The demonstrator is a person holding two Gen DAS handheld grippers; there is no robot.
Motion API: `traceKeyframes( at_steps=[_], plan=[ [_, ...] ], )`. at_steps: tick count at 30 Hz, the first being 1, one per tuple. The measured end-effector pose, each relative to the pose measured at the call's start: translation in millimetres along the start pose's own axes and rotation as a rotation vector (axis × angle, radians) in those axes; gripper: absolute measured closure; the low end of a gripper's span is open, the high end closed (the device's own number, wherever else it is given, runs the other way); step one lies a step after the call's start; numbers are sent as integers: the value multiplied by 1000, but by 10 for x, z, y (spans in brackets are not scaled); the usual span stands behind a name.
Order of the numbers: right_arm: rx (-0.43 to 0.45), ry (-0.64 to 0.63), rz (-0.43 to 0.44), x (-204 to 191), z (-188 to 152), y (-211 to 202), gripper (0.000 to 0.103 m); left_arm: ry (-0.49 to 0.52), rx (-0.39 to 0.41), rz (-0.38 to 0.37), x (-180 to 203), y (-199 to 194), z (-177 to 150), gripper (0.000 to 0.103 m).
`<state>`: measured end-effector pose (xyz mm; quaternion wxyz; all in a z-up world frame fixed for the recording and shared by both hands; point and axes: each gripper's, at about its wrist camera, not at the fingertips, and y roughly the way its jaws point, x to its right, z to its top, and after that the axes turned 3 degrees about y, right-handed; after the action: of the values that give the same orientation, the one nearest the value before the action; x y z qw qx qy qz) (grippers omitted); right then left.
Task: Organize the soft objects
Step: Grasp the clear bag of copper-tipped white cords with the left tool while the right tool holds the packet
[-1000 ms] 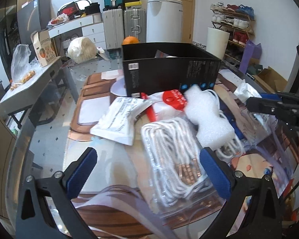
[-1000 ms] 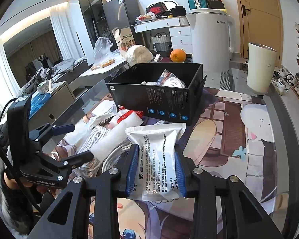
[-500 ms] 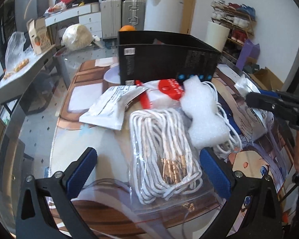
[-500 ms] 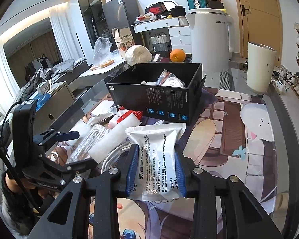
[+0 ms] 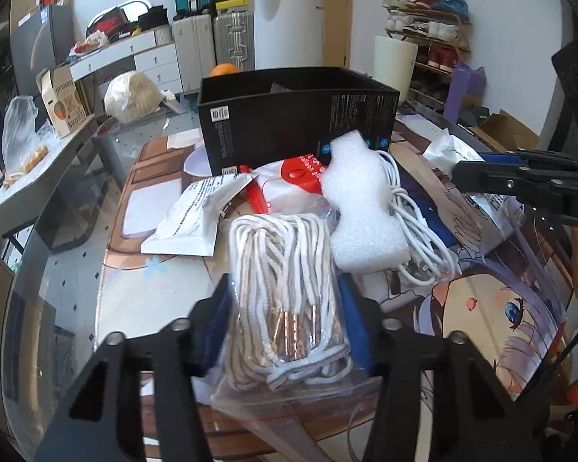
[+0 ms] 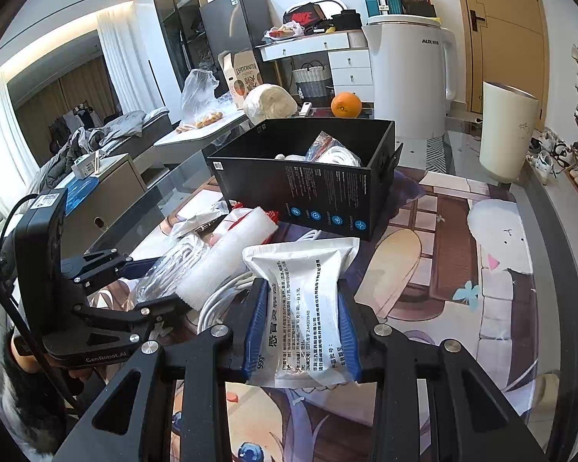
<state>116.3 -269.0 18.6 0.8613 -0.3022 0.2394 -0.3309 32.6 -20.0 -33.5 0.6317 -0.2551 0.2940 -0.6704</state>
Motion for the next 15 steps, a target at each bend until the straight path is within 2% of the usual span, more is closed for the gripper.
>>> traceKeyframes(
  at_steps=[4, 15],
  plan=[
    [6, -4, 1, -1, -4, -5, 69, -9, 26, -18, -13, -57, -6, 63],
    [57, -12, 7, -38, 37, -127, 69, -65, 116, -43, -127, -279, 71, 63]
  ],
)
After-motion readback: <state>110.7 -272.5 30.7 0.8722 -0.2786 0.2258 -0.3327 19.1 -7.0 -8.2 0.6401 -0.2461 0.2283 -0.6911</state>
